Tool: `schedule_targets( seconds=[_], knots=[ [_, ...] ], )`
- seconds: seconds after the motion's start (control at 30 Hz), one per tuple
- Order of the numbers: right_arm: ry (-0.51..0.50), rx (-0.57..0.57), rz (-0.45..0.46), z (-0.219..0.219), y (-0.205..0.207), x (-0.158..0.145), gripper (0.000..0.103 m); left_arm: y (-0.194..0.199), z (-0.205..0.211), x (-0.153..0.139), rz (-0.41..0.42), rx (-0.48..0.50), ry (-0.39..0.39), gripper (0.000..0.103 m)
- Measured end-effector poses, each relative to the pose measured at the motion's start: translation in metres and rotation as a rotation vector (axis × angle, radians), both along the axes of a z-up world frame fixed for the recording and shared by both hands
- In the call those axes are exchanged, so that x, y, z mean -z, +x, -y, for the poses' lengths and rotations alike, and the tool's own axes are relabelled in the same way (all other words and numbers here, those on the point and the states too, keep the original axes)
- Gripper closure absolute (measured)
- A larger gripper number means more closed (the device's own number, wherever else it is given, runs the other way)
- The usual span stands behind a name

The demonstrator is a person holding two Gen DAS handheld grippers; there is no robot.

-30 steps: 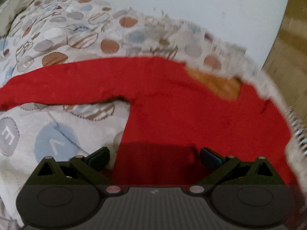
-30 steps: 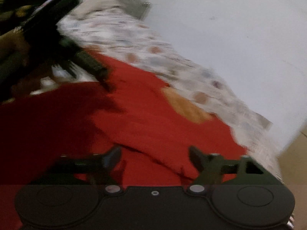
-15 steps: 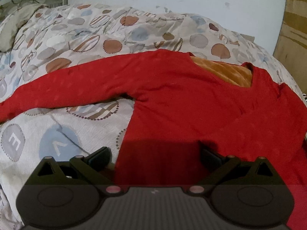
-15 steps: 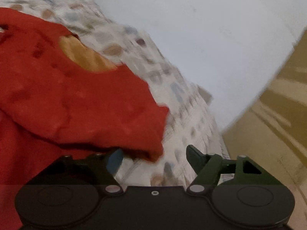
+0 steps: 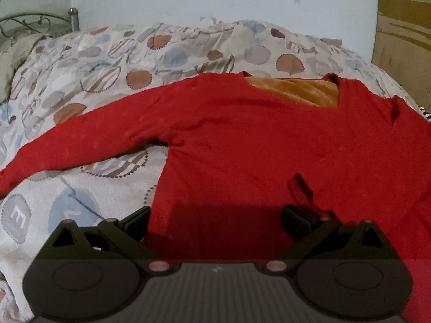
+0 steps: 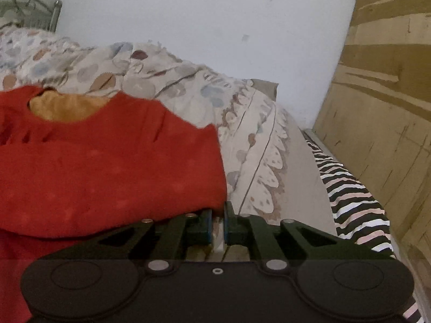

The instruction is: Fold small clothes

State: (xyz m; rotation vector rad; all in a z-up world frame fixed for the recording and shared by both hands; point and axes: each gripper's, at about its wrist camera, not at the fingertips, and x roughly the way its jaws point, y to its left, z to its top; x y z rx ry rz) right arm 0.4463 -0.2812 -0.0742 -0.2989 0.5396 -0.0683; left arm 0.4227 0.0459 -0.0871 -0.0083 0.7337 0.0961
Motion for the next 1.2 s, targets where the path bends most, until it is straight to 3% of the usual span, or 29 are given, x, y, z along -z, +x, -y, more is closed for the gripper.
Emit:
schedule_targets(
  seconds=[0.13,0.17,0.23,0.3,0.43,0.57,0.67,0.8,0.93,1.1,1.2],
  knots=[
    [-0.005,0.070,-0.020,0.006,0.000,-0.008,0.048,0.001,-0.005,-0.002,-0.016,-0.008,-0.029,0.001],
    [-0.022,0.093,-0.022,0.007,0.002,-0.011,0.044,0.000,-0.005,-0.002,-0.017,-0.007,-0.031,0.001],
    [-0.082,0.162,-0.021,0.008,0.000,-0.015,0.020,0.000,-0.004,-0.001,-0.013,-0.005,-0.020,0.001],
    [-0.175,0.242,-0.009,0.008,0.007,-0.021,0.006,-0.001,-0.003,0.000,-0.010,-0.003,-0.010,0.001],
    [-0.236,0.279,0.057,0.004,0.025,-0.027,0.004,-0.002,-0.003,0.000,-0.010,-0.004,-0.013,0.001],
    [-0.018,0.102,0.142,-0.001,0.033,-0.033,0.001,-0.002,-0.002,0.000,-0.014,-0.008,-0.013,0.000],
    [-0.034,0.012,0.170,-0.010,0.045,-0.023,0.001,-0.002,-0.003,0.001,-0.013,-0.005,-0.010,0.000],
    [-0.163,0.123,0.076,-0.004,0.075,0.008,0.001,-0.002,-0.004,0.001,-0.015,-0.005,-0.010,0.000],
    [-0.093,0.189,0.065,0.011,0.082,0.026,0.001,-0.001,-0.005,0.000,-0.022,-0.007,-0.022,0.001],
    [-0.150,0.168,0.070,-0.001,0.077,0.014,0.001,-0.003,-0.011,-0.009,-0.025,-0.025,-0.052,0.000],
    [-0.127,0.150,0.128,-0.009,0.053,-0.007,0.001,-0.011,-0.024,-0.021,0.018,-0.056,-0.084,0.000]
  ],
)
